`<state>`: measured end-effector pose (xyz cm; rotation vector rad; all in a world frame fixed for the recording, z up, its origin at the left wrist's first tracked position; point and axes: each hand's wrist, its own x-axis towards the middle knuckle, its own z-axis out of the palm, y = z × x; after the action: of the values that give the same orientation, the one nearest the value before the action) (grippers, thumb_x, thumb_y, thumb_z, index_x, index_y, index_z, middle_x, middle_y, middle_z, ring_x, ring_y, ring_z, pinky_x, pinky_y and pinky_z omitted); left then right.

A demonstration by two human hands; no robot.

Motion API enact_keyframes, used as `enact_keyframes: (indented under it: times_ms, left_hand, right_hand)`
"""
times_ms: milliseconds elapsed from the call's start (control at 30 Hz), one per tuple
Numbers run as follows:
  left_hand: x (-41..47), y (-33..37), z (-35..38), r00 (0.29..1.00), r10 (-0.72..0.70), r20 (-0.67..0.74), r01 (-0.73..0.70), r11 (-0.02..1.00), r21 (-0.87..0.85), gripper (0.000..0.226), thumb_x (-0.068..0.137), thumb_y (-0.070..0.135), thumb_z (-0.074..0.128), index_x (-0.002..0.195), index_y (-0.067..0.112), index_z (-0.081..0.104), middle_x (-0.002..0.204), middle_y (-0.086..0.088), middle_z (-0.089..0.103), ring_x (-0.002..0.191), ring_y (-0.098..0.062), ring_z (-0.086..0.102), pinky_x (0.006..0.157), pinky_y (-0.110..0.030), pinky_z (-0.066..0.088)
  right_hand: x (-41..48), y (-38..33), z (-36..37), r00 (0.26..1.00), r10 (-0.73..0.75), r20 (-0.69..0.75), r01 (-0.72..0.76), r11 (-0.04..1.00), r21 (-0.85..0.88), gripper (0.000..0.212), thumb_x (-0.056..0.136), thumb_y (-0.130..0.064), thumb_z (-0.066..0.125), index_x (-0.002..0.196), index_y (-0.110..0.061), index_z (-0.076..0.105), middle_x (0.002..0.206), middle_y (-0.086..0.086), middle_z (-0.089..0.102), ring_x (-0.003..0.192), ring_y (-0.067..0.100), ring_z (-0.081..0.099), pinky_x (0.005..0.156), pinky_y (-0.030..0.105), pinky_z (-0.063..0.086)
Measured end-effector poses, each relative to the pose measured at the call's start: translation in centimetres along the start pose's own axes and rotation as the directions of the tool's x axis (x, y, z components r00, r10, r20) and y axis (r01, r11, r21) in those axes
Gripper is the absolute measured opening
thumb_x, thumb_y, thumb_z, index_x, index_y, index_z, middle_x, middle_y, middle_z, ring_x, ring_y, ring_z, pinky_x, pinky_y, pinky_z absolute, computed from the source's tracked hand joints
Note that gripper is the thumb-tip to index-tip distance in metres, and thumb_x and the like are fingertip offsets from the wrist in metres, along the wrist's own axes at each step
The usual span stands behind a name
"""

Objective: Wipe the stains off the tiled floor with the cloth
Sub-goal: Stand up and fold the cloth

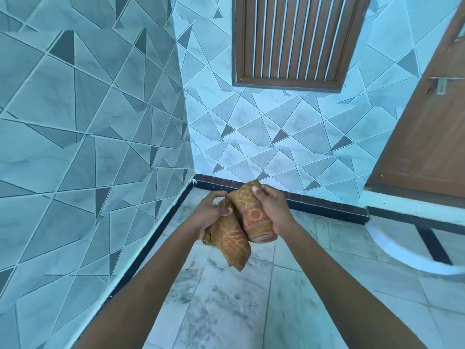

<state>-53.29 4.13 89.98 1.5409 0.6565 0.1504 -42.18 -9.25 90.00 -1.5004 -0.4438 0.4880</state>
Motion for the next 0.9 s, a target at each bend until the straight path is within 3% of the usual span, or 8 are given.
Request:
enact_keyframes:
  times_ms: [67, 167, 300, 433, 500, 667, 767, 900]
  left_hand:
    - [0.1, 0.3, -0.1, 0.989, 0.13, 0.065, -0.14, 0.968, 0.208, 0.057, 0.084, 0.006, 0.065, 0.127, 0.034, 0.04, 0.118, -0.011, 0.054, 0.104, -0.027, 0.056, 0.086, -0.041, 0.051]
    - [0.5, 1.6, 0.0, 0.876, 0.403, 0.265, -0.482, 0.71, 0.514, 0.048, 0.084, -0.008, 0.052, 0.118, 0.025, 0.045, 0.111, -0.002, 0.056, 0.1, -0.009, 0.053, 0.085, -0.032, 0.045]
    - [1.7, 4.6, 0.9, 0.844, 0.337, 0.417, -0.533, 0.437, 0.725, 0.045, 0.081, -0.018, 0.043, 0.103, 0.012, 0.069, 0.096, 0.012, 0.062, 0.086, -0.003, 0.054, 0.076, -0.02, 0.037]
    - [2.5, 7.1, 2.5, 0.878, 0.232, 0.418, -0.471, 0.566, 0.676, 0.056, 0.085, -0.015, 0.049, 0.122, 0.024, 0.061, 0.1, 0.021, 0.057, 0.081, 0.016, 0.051, 0.074, -0.003, 0.035]
    - [2.6, 7.4, 2.7, 0.873, 0.198, 0.446, -0.447, 0.691, 0.569, 0.058, 0.086, -0.01, 0.053, 0.129, 0.029, 0.057, 0.106, 0.011, 0.06, 0.091, 0.002, 0.056, 0.086, -0.015, 0.039]
    - [2.9, 7.3, 3.9, 0.898, 0.21, 0.386, -0.271, 0.956, 0.111, 0.058, 0.086, -0.014, 0.052, 0.132, 0.022, 0.054, 0.13, -0.013, 0.058, 0.116, -0.029, 0.057, 0.103, -0.045, 0.043]
    - [3.6, 7.1, 4.2, 0.92, 0.249, 0.302, -0.248, 0.968, -0.041, 0.06, 0.082, -0.014, 0.055, 0.128, 0.024, 0.057, 0.13, -0.019, 0.056, 0.11, -0.033, 0.058, 0.101, -0.048, 0.044]
    - [3.7, 6.3, 4.4, 0.942, 0.244, 0.231, -0.207, 0.963, -0.173, 0.06, 0.082, -0.016, 0.053, 0.124, 0.026, 0.059, 0.12, -0.017, 0.062, 0.098, -0.028, 0.062, 0.088, -0.038, 0.053]
  right_hand:
    - [0.6, -0.5, -1.1, 0.997, -0.079, 0.014, 0.08, 0.993, -0.089, 0.012, 0.093, -0.026, 0.058, 0.086, -0.018, 0.063, 0.084, 0.005, 0.066, 0.079, 0.019, 0.063, 0.077, 0.034, 0.053]
    - [2.0, -0.8, -3.3, 0.982, -0.185, -0.041, 0.173, 0.962, -0.21, 0.016, 0.095, -0.029, 0.055, 0.087, -0.016, 0.061, 0.087, 0.011, 0.064, 0.084, 0.025, 0.062, 0.078, 0.037, 0.051]
    - [3.1, -0.9, -6.3, 0.958, -0.261, -0.122, 0.227, 0.945, -0.236, 0.021, 0.095, -0.027, 0.054, 0.075, -0.024, 0.055, 0.078, 0.008, 0.058, 0.074, 0.019, 0.053, 0.071, 0.032, 0.042]
    - [4.1, -1.2, -8.2, 0.95, -0.264, -0.164, 0.217, 0.942, -0.258, 0.023, 0.096, -0.028, 0.052, 0.074, -0.023, 0.052, 0.069, 0.0, 0.052, 0.066, 0.015, 0.048, 0.067, 0.029, 0.038]
    - [5.2, -1.4, -9.1, 0.946, -0.251, -0.204, 0.181, 0.933, -0.311, 0.016, 0.095, -0.033, 0.054, 0.09, -0.019, 0.059, 0.08, 0.002, 0.06, 0.075, 0.017, 0.056, 0.071, 0.028, 0.041]
    - [7.1, 0.1, -9.2, 0.974, 0.163, -0.155, -0.206, 0.926, -0.316, 0.073, 0.085, -0.07, 0.04, 0.129, -0.012, 0.05, 0.122, 0.009, 0.058, 0.11, 0.025, 0.054, 0.087, 0.036, 0.044]
    - [4.8, 2.7, -8.6, 0.786, 0.603, 0.139, -0.587, 0.797, -0.14, 0.099, 0.08, -0.082, 0.023, 0.137, -0.003, 0.039, 0.134, 0.021, 0.05, 0.121, 0.035, 0.05, 0.098, 0.041, 0.04]
    - [2.8, 3.2, -7.0, 0.707, 0.488, 0.512, -0.677, 0.675, 0.292, 0.087, 0.086, -0.073, 0.028, 0.117, 0.002, 0.06, 0.107, 0.02, 0.068, 0.093, 0.031, 0.068, 0.082, 0.039, 0.053]
